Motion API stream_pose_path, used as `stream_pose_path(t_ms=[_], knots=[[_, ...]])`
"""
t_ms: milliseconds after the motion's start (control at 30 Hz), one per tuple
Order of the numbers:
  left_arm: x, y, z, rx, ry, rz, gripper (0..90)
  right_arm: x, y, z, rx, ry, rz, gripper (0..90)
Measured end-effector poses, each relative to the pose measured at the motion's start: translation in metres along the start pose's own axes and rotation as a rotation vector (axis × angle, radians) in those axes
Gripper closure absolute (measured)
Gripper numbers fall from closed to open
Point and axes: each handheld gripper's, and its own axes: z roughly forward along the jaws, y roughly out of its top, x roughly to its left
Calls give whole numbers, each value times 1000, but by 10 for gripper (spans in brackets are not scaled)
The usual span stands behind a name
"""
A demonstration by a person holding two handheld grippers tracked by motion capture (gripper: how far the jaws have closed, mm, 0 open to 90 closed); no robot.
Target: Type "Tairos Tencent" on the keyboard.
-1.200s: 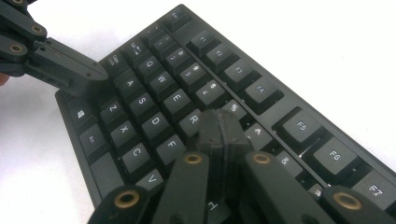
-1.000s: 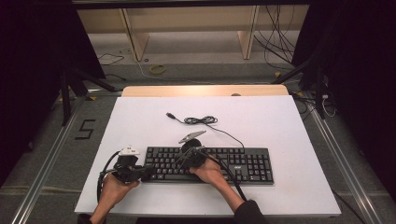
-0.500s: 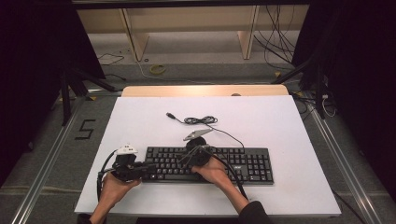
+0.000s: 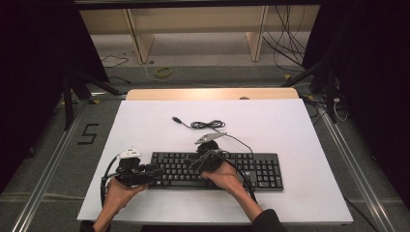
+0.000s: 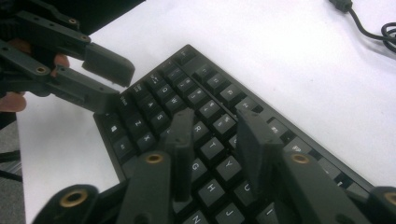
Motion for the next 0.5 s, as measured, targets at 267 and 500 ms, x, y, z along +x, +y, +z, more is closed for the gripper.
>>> stream_pose_path(t_ms=[267, 500], knots=[[0, 3, 2, -14, -2, -6, 486, -2, -3, -7, -12, 0, 3, 584], [-1, 7, 6, -25, -7, 7, 378, -1, -8, -16, -26, 18, 16, 501]])
